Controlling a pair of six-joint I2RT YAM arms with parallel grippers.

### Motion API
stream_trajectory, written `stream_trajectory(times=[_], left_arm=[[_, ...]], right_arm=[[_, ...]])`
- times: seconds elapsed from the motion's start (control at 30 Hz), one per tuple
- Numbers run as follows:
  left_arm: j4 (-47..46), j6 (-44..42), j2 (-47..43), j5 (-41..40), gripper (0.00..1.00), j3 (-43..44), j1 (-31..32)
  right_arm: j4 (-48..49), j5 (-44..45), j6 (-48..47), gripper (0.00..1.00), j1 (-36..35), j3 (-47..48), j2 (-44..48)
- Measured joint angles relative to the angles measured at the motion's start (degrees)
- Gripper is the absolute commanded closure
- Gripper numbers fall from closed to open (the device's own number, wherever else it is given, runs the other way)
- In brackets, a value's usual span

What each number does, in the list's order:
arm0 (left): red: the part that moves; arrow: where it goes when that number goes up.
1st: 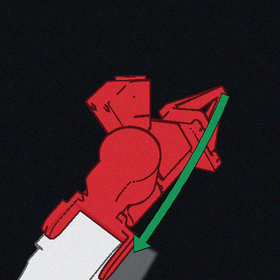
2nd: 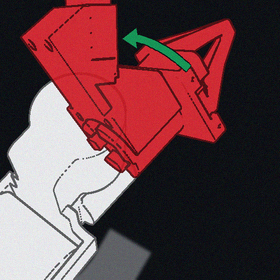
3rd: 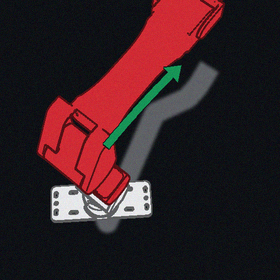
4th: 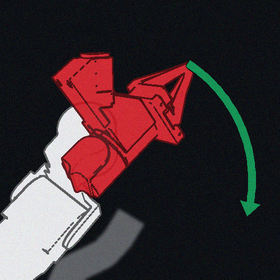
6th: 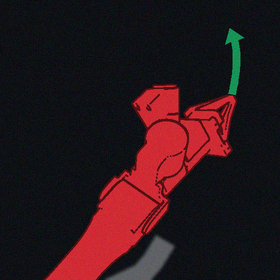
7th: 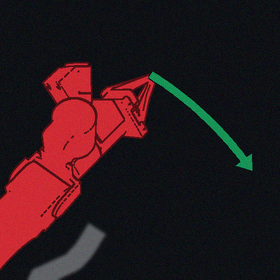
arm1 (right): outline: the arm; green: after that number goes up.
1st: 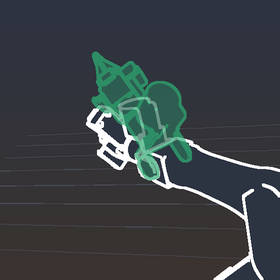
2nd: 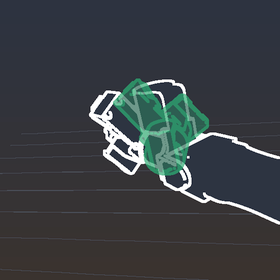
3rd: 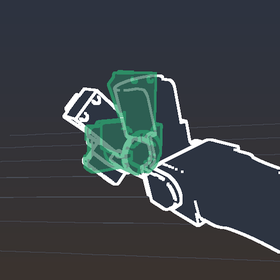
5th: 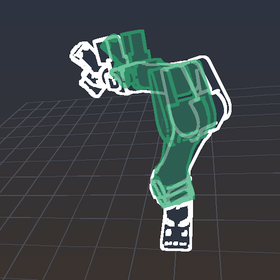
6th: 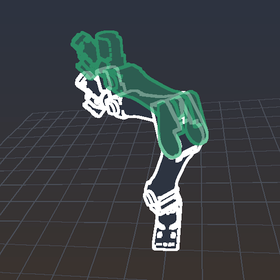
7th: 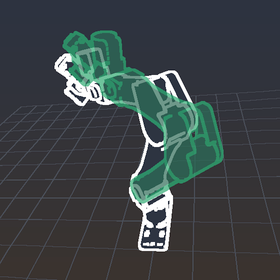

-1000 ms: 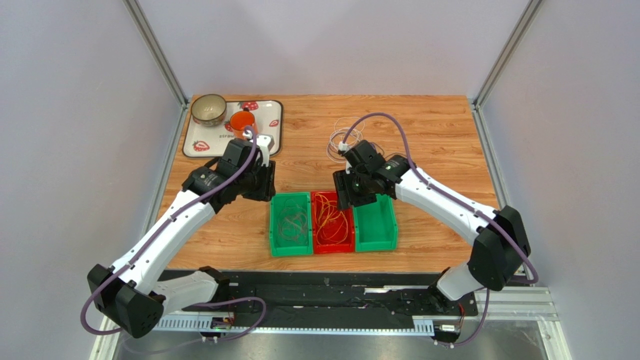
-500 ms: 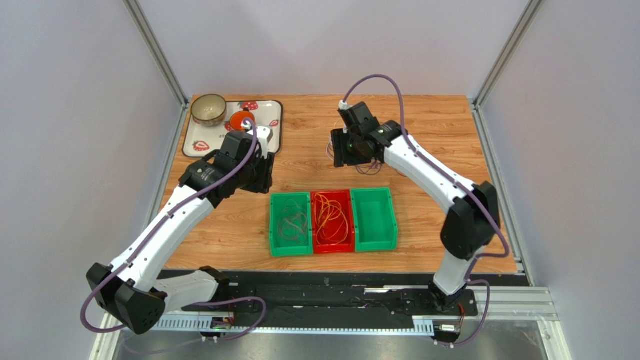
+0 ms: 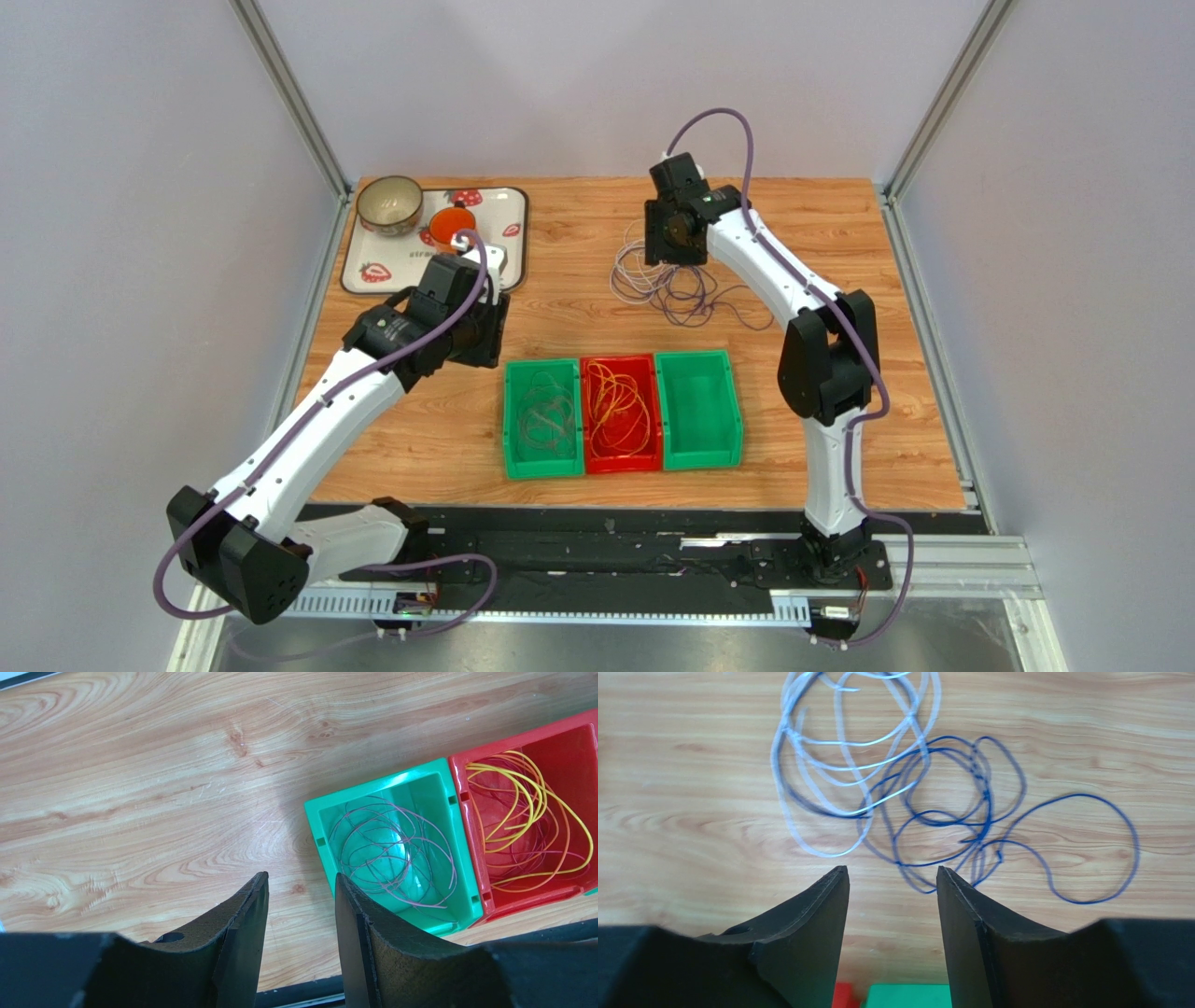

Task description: Untangle the cables

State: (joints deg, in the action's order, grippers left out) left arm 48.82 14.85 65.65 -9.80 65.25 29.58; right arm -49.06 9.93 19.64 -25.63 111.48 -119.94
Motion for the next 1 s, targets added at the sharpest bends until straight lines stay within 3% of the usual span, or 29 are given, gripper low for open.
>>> stream_trajectory(times=[0.5,1.0], left_arm=[[-0.48,-0.02,-0.07,0.09,0.51,-0.22,0.0],[-0.72,-0.02,-0.07,0.72,0.51,-0.61,0.0]], right_arm=[[-1.25,6.75,-3.5,0.52,5.2,4.22,-6.32],[-1.79,3.91,1.75,0.54,11.02,-5.16,-6.16]])
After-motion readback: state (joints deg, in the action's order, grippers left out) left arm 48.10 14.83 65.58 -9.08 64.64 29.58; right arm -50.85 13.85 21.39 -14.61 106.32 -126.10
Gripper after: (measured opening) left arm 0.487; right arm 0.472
